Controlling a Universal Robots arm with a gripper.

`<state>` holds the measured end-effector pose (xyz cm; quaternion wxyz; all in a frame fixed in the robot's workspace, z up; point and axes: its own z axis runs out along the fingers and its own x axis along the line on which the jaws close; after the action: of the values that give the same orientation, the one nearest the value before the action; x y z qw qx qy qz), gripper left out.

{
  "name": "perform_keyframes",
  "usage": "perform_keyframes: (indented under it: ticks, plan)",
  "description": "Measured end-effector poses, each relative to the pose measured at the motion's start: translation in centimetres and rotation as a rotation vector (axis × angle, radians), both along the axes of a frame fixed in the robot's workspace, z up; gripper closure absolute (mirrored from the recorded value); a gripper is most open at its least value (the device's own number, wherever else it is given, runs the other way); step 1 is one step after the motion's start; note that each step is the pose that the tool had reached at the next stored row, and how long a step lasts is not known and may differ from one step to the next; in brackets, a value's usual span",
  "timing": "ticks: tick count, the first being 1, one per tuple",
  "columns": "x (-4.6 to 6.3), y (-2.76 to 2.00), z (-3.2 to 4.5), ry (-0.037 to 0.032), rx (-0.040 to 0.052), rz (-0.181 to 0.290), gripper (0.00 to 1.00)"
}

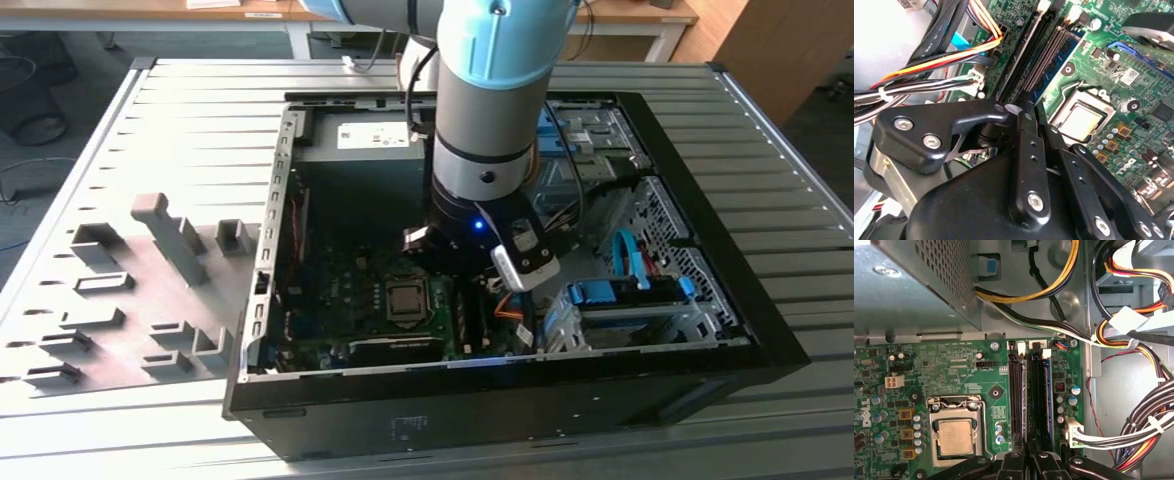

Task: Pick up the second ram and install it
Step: 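Insert the second ram into the second slot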

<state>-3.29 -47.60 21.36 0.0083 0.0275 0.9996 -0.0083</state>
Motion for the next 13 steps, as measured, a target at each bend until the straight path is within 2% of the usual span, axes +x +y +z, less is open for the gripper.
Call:
perform_keyframes:
  ticks: [13]
  plan:
    - [0.14, 0.37, -0.12, -0.0002, 0.0005, 0.035, 0.86]
